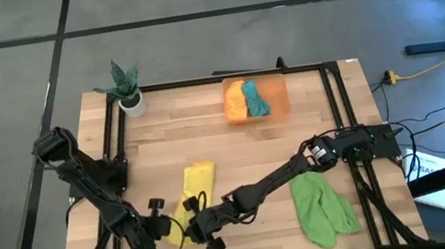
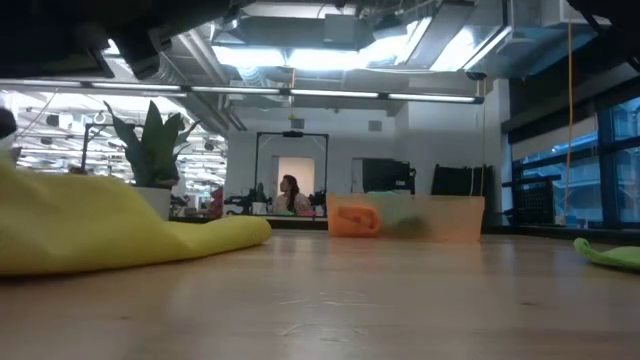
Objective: Roll microfiber towels into tight, uniform cylinder then place into a basket
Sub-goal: Roll the yellow microfiber towel
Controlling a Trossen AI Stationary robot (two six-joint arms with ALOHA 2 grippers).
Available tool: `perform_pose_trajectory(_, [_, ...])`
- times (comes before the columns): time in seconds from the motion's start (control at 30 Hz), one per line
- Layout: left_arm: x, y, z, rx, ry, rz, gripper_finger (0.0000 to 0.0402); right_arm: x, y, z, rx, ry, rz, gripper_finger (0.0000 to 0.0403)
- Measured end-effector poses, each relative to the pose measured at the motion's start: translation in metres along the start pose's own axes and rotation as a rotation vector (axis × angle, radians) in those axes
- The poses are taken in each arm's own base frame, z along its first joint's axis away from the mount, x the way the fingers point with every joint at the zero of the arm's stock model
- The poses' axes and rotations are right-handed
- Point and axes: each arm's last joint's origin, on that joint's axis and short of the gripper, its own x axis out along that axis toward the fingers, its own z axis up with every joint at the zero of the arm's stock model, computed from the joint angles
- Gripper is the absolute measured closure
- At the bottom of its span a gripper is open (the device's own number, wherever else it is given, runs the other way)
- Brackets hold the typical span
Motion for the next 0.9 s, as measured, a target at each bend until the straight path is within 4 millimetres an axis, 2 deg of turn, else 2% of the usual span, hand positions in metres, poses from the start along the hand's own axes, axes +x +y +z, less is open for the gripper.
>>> perform_pose_trajectory(0.27, [0.014, -0.002, -0.003, -0.033, -0.021, -0.006, 0.0395, -0.004, -0.003, 0.011, 0.026, -0.016, -0.003, 0.0400])
perform_pose_trajectory(0.67, [0.019, 0.000, 0.004, 0.010, -0.039, -0.017, 0.0395, 0.001, -0.032, 0.004, 0.055, -0.073, -0.013, 0.0400])
perform_pose_trajectory(0.9, [0.019, 0.002, 0.004, 0.012, -0.040, -0.007, 0.0395, 0.023, -0.033, -0.016, 0.060, -0.131, 0.033, 0.0400])
